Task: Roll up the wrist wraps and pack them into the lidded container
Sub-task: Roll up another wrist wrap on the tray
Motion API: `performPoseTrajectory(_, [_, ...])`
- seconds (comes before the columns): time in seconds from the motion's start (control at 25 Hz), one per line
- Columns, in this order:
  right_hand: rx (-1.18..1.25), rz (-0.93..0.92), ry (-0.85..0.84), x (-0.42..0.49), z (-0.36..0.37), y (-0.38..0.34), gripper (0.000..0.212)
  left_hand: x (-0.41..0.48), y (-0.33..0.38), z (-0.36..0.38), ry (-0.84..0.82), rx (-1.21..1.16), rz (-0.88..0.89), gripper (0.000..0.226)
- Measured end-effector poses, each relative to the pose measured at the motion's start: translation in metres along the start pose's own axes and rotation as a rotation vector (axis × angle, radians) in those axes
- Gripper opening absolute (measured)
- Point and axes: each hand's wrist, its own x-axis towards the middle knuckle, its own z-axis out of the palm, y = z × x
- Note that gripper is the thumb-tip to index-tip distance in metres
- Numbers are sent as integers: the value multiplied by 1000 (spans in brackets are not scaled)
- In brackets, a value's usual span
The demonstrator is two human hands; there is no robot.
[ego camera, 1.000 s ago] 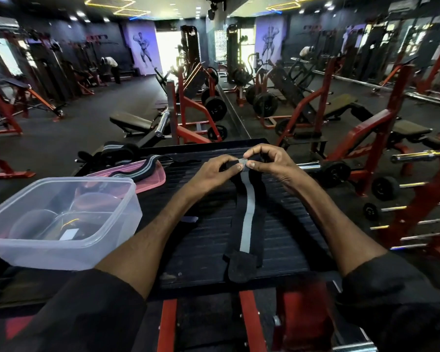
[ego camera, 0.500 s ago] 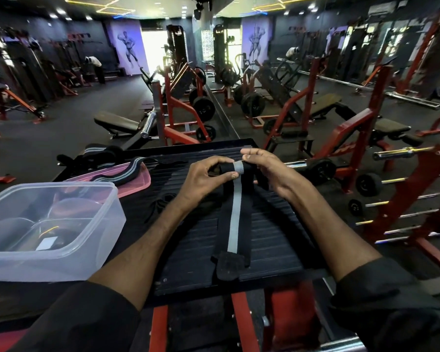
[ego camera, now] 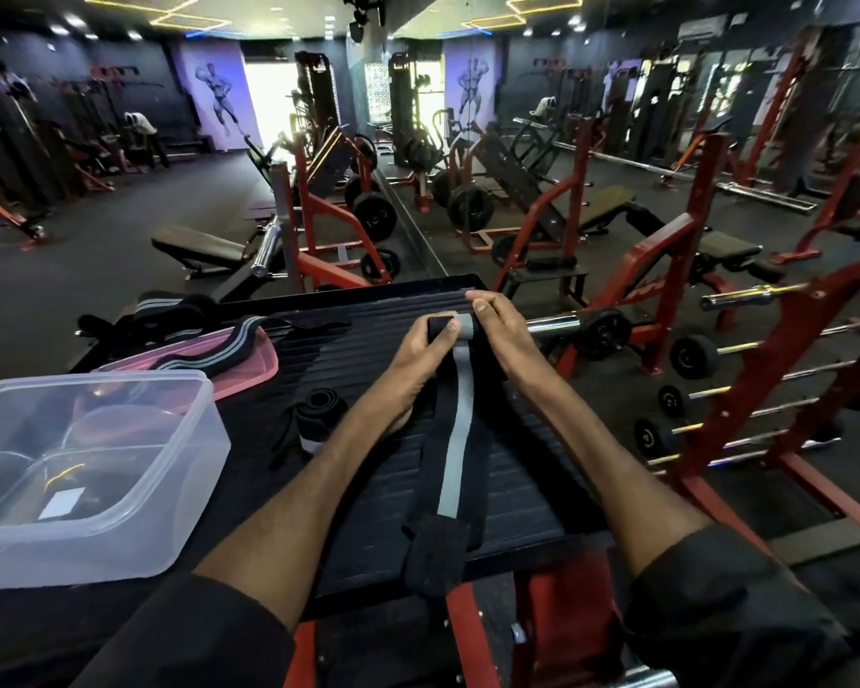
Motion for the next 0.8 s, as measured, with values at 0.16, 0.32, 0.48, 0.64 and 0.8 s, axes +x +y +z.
performPoseTrajectory(0.16, [-137, -23, -111, -2, 2, 8, 35, 6, 2, 3, -8, 43, -186, 47])
performPoseTrajectory(0.32, [-104, -78, -178, -3, -9, 4, 36, 4, -5, -12, -101, 123, -126, 39])
performPoseTrajectory(0.48, [-94, -126, -181, -5, -20, 7, 41, 2, -13, -24, -104, 170, 49, 23])
performPoseTrajectory(0.64, [97, -45, -154, -12, -24, 15, 18, 7, -22, -27, -58, 171, 144, 24])
performPoseTrajectory(0.8, [375, 238, -161, -10, -35, -5, 27, 4, -24, -22, -26, 241, 230, 34])
